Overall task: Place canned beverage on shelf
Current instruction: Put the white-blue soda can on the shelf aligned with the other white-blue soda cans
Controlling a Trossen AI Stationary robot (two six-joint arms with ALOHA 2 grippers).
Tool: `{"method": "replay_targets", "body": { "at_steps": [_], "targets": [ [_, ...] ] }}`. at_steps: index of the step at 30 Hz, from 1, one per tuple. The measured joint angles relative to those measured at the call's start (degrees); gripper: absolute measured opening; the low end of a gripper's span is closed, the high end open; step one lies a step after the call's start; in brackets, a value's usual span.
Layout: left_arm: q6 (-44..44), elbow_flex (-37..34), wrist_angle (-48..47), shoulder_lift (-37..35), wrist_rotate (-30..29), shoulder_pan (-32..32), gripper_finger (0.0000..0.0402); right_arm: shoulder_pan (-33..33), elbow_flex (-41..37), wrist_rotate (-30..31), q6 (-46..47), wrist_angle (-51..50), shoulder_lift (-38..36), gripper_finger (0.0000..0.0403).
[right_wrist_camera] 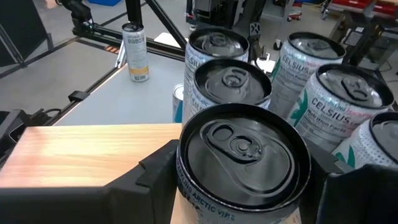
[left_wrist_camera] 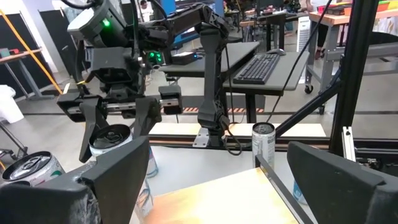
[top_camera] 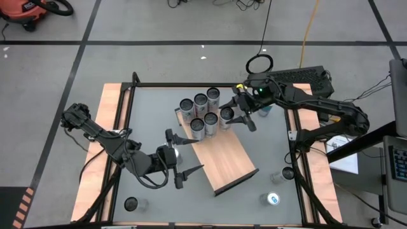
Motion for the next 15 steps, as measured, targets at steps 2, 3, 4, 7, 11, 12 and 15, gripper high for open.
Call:
{"method": "replay_targets", "body": {
  "at_steps": [2,3,4,7,11,12,15],
  "targets": [
    [0.0,0.0,0.0,0.0,0.0,0.0,0.0381,0.0,0.0,0.0,0.0,0.0,0.4,0.0192],
    [0.0,0.0,0.0,0.0,0.0,0.0,0.0381,0.0,0.0,0.0,0.0,0.0,0.6,0.0192],
    [0.0,0.0,0.0,0.0,0.0,0.0,0.0381,0.0,0.0,0.0,0.0,0.0,0.7,0.0192],
    [0.0,0.0,-0.1,0.0,0.0,0.0,0.0381,0.0,0.0,0.0,0.0,0.1,1.0,0.0192],
    [0.0,0.0,-0.1,0.0,0.0,0.0,0.0381,0.0,0.0,0.0,-0.4,0.3,1.0,0.0192],
    [0.0,0.0,-0.2,0.0,0.0,0.0,0.0381,0.0,0.0,0.0,-0.5,0.4,1.2,0.0192],
    [0.0,0.0,-0.2,0.0,0.0,0.0,0.0381,0.0,0.0,0.0,-0.5,0.2,1.4,0.0192]
  ]
}}
